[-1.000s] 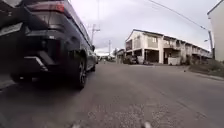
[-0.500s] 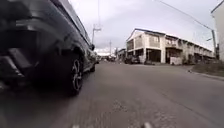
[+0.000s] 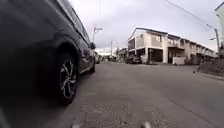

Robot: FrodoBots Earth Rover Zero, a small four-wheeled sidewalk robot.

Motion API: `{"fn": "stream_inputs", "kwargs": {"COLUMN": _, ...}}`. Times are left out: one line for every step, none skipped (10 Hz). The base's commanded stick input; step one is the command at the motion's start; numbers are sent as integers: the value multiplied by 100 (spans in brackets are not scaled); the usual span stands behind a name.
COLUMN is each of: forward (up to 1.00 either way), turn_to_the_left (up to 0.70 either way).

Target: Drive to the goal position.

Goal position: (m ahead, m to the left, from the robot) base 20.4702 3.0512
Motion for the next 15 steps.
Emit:
{"fn": "stream_inputs", "kwargs": {"forward": 70, "turn_to_the_left": 0}}
{"fn": "stream_inputs", "kwargs": {"forward": 70, "turn_to_the_left": 0}}
{"fn": "stream_inputs", "kwargs": {"forward": 70, "turn_to_the_left": 0}}
{"fn": "stream_inputs", "kwargs": {"forward": 70, "turn_to_the_left": 0}}
{"fn": "stream_inputs", "kwargs": {"forward": 70, "turn_to_the_left": 0}}
{"fn": "stream_inputs", "kwargs": {"forward": 70, "turn_to_the_left": 0}}
{"fn": "stream_inputs", "kwargs": {"forward": 70, "turn_to_the_left": 0}}
{"fn": "stream_inputs", "kwargs": {"forward": 70, "turn_to_the_left": 0}}
{"fn": "stream_inputs", "kwargs": {"forward": 70, "turn_to_the_left": 0}}
{"fn": "stream_inputs", "kwargs": {"forward": 70, "turn_to_the_left": 0}}
{"fn": "stream_inputs", "kwargs": {"forward": 70, "turn_to_the_left": 0}}
{"fn": "stream_inputs", "kwargs": {"forward": 70, "turn_to_the_left": 0}}
{"fn": "stream_inputs", "kwargs": {"forward": 70, "turn_to_the_left": 0}}
{"fn": "stream_inputs", "kwargs": {"forward": 70, "turn_to_the_left": 0}}
{"fn": "stream_inputs", "kwargs": {"forward": 70, "turn_to_the_left": 0}}
